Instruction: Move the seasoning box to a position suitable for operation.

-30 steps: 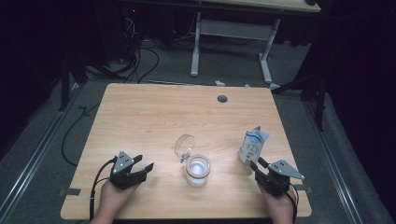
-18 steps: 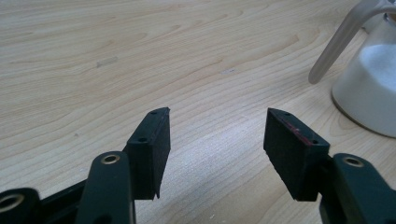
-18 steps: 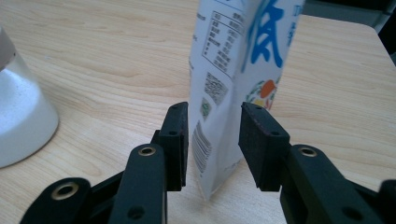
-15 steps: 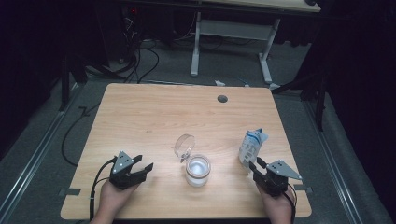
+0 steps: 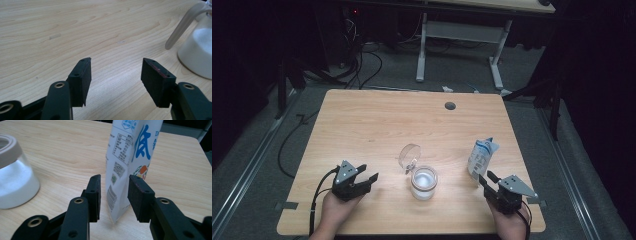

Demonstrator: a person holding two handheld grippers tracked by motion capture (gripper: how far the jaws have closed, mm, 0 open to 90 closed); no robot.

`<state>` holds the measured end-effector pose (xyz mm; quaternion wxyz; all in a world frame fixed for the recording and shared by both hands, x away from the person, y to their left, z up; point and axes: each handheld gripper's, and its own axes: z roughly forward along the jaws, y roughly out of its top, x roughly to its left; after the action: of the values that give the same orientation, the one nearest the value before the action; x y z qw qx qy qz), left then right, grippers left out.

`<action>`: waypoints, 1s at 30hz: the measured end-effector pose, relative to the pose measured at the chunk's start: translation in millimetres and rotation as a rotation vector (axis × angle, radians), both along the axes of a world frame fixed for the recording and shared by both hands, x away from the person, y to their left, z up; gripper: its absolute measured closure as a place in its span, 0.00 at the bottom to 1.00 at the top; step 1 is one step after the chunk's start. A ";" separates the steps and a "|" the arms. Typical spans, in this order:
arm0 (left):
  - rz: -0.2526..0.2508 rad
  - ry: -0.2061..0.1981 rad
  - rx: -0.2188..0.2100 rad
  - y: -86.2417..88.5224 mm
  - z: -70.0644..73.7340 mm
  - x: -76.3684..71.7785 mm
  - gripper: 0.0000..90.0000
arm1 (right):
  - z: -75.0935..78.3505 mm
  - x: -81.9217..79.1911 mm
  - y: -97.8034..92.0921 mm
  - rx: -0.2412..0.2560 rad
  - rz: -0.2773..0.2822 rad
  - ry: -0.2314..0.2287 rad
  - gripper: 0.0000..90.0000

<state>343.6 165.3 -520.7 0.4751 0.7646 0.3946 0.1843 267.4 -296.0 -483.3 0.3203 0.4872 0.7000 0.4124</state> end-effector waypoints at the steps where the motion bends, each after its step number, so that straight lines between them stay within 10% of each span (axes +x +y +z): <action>1: -0.002 0.001 -0.011 -1.0 -0.1 0.8 0.46 | 0.5 -1.6 1.3 0.005 0.001 -0.001 0.71; 30: -0.050 -0.012 -0.001 -11.0 0.0 -15.3 0.43 | -19.3 16.0 49.3 -0.040 0.144 0.057 0.68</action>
<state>328.4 154.3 -520.7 0.4823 0.7729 0.3725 0.1767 283.4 -246.7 -502.5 0.2793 0.4405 0.7503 0.4061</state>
